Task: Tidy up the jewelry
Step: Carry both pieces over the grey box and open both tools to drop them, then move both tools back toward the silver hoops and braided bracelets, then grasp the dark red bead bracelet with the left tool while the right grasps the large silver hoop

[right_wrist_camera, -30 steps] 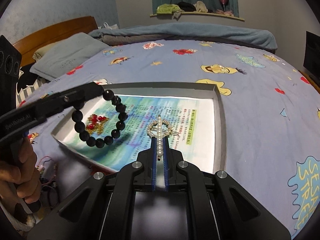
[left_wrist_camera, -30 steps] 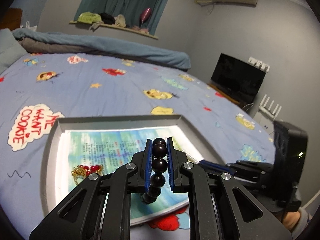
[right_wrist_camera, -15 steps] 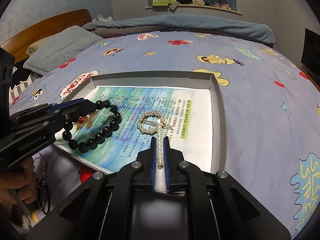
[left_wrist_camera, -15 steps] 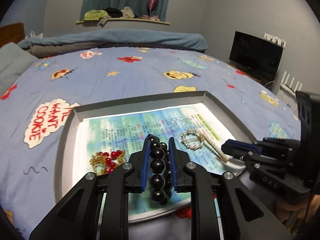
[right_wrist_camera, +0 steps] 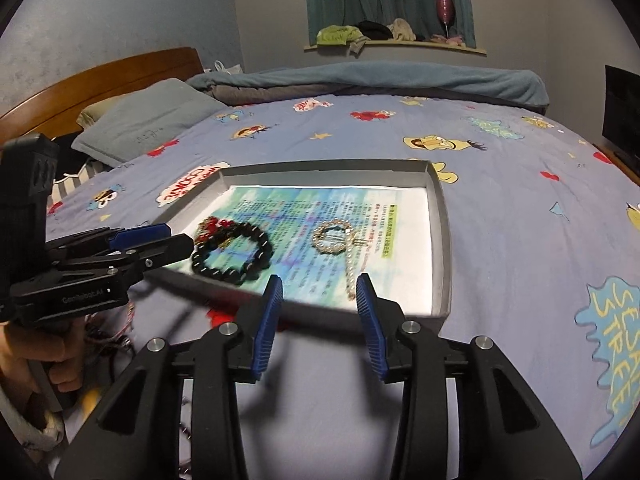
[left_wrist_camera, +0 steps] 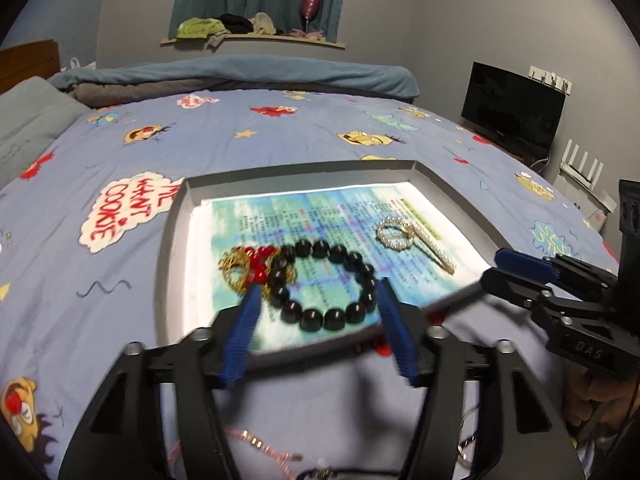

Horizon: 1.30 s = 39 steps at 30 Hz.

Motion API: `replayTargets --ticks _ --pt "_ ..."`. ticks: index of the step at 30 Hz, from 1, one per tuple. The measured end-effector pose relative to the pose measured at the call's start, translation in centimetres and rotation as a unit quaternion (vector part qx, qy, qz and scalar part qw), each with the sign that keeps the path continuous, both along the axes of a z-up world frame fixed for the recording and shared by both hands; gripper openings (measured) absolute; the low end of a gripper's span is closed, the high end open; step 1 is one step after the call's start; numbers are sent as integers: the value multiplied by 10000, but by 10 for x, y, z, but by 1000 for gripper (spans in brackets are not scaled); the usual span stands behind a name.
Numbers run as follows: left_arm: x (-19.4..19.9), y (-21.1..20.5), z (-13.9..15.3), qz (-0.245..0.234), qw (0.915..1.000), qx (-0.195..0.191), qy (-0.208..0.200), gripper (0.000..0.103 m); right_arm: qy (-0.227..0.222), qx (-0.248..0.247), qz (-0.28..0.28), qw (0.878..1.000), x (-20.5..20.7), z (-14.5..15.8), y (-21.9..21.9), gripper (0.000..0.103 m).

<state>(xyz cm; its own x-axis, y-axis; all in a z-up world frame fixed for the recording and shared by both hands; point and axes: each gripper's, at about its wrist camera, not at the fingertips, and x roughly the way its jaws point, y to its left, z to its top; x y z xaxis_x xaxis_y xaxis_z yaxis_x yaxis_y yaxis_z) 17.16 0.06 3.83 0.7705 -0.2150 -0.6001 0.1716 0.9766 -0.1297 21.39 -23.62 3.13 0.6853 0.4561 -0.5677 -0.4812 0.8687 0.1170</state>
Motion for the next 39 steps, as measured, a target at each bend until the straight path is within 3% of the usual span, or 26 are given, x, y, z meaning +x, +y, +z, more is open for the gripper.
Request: replayTargets --ticks 7,19,22,24,27,32,33,34,39 --pt "-30 10 3 -51 9998 -109 -140 65 10 71 102 9999 -29 -1 -3 41" --pt "-86 11 -4 -298 9991 -197 -217 65 493 93 647 9966 -69 -16 7 41" --pt "-100 10 -6 -349 9989 -233 -221 65 498 -32 877 9949 -78 -17 18 48" --pt "-106 10 -7 -370 9988 -223 -237 65 399 -203 1020 9938 -85 -17 26 58" --pt "-113 11 -8 -377 9988 -239 -217 65 310 -447 1087 9926 -89 -20 35 63" --pt "-115 10 -13 -350 9990 -235 -158 65 391 -787 1132 9897 -82 -31 47 62" --pt "-115 10 -13 -357 9990 -232 -152 65 392 -803 1133 9895 -82 -32 48 53" --pt "-114 8 -13 -375 9989 -232 -146 65 414 -798 1116 9897 -82 -32 47 49" --pt "-118 -4 -9 -646 9974 -237 -213 65 321 -505 951 9937 -81 -25 31 49"
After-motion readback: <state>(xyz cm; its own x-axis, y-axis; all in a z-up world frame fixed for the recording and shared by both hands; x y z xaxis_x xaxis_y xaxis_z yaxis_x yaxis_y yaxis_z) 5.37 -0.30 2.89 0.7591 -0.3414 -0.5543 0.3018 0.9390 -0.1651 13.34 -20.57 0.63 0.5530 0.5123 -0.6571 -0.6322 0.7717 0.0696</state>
